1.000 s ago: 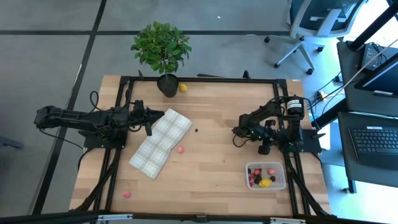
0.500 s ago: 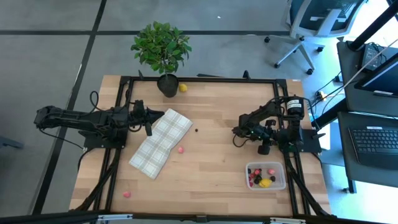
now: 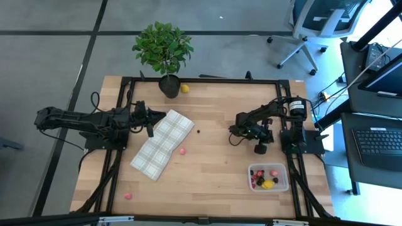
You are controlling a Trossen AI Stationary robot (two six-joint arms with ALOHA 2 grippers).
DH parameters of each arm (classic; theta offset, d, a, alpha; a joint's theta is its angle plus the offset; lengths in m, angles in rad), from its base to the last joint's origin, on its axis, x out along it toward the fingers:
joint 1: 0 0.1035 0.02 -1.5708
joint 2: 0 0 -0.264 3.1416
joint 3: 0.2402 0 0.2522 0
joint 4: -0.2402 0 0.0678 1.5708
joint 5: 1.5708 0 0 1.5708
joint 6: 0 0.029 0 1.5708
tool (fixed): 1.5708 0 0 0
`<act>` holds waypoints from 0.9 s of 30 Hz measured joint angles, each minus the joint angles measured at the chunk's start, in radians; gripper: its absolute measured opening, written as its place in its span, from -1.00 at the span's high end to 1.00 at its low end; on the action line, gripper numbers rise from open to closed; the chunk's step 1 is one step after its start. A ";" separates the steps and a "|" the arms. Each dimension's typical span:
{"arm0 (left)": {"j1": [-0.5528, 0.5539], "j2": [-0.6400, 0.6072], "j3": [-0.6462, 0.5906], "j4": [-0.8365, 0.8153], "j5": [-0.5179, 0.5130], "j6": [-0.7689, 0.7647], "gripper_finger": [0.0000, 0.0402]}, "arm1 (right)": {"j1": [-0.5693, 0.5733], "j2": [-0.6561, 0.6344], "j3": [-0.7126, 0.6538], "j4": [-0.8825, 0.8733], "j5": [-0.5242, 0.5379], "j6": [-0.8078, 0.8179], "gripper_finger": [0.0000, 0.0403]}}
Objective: Pick and placing Produce into tupperware
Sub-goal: Put the red strawberry into the transparent bin
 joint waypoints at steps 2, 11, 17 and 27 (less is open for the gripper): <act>0.000 0.000 0.000 0.000 0.000 0.000 0.82 | 0.000 0.000 0.016 0.001 -0.001 -0.017 0.97; 0.000 0.000 0.000 0.000 0.000 -0.004 0.77 | -0.003 -0.001 0.043 -0.081 -0.003 0.007 0.99; 0.000 0.000 0.000 0.000 0.000 0.001 0.79 | 0.001 -0.072 0.159 -0.197 0.008 0.046 0.99; 0.000 0.000 0.000 0.000 0.000 -0.006 0.91 | 0.177 -0.348 0.436 -0.198 -0.198 0.431 0.99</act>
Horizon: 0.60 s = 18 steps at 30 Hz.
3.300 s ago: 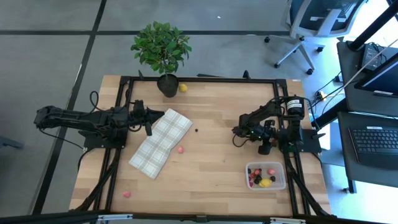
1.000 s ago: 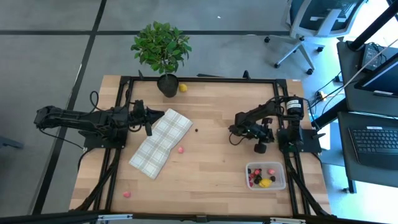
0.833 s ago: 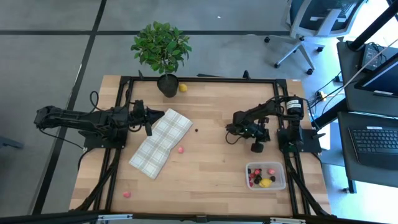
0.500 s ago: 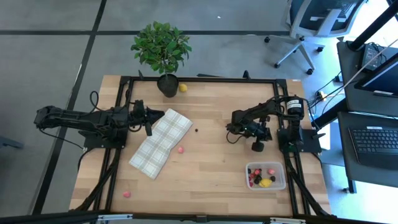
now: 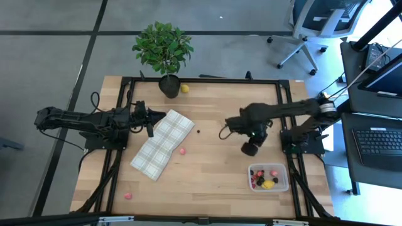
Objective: Pick and placing Produce into tupperware
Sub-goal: Put the red strawberry into the transparent bin
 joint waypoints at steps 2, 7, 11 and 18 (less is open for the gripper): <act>0.000 0.000 0.000 0.000 0.000 0.000 0.93 | 0.076 -0.037 0.034 0.011 -0.013 0.030 1.00; 0.000 0.000 0.000 0.000 0.000 0.000 0.98 | 0.260 -0.113 0.037 0.123 -0.003 0.033 1.00; 0.000 0.000 0.000 0.000 0.000 0.000 0.99 | 0.380 -0.102 -0.016 0.168 0.016 0.116 1.00; 0.000 0.000 0.000 0.000 0.000 -0.025 0.91 | 0.522 -0.056 -0.165 0.315 -0.021 0.172 1.00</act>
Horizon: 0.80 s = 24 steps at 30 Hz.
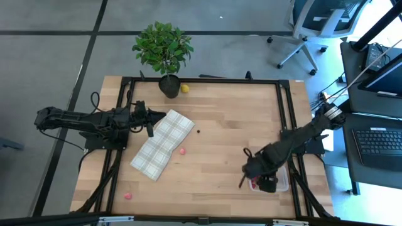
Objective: Pick and placing Produce into tupperware
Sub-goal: Put the red strawberry into the transparent bin, then put the top pink peach into the transparent bin
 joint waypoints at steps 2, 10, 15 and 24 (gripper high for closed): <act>0.000 0.000 0.000 0.000 0.000 -0.001 0.89 | 0.019 0.004 -0.038 0.038 0.001 0.032 0.99; 0.000 0.000 0.000 0.000 0.000 -0.001 0.80 | 0.042 0.004 -0.108 0.074 -0.005 0.068 0.83; 0.000 0.000 0.000 0.000 0.000 0.005 0.75 | 0.032 0.004 -0.096 0.074 -0.035 0.086 0.59; 0.001 0.000 0.000 0.001 0.076 0.030 0.63 | -0.028 -0.011 0.119 -0.075 0.167 0.048 0.00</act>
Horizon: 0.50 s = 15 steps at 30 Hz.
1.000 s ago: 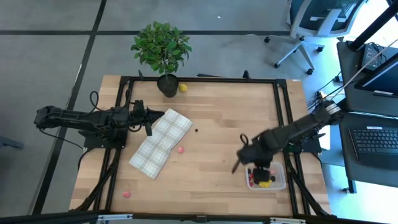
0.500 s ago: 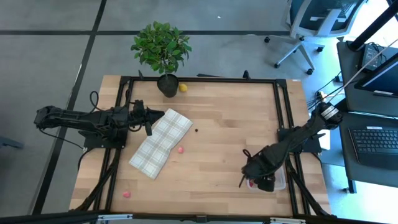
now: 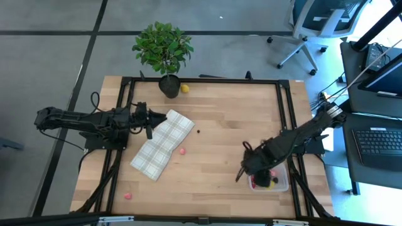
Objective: Pick and placing Produce into tupperware
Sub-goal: Put the top pink peach into the transparent bin
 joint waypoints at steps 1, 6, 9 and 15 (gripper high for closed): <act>0.000 0.000 0.000 0.002 0.022 0.008 0.61 | -0.005 -0.007 0.035 0.001 0.094 -0.025 -0.03; 0.000 0.021 0.000 0.056 0.092 0.062 0.40 | -0.043 -0.023 0.150 0.117 0.582 -0.200 -0.10; 0.000 0.036 0.000 0.099 0.099 0.102 0.22 | -0.100 -0.023 0.157 0.307 0.714 -0.280 -0.09; 0.000 0.069 0.000 0.115 0.134 0.109 -0.07 | -0.219 -0.023 0.070 0.677 0.679 -0.445 -0.10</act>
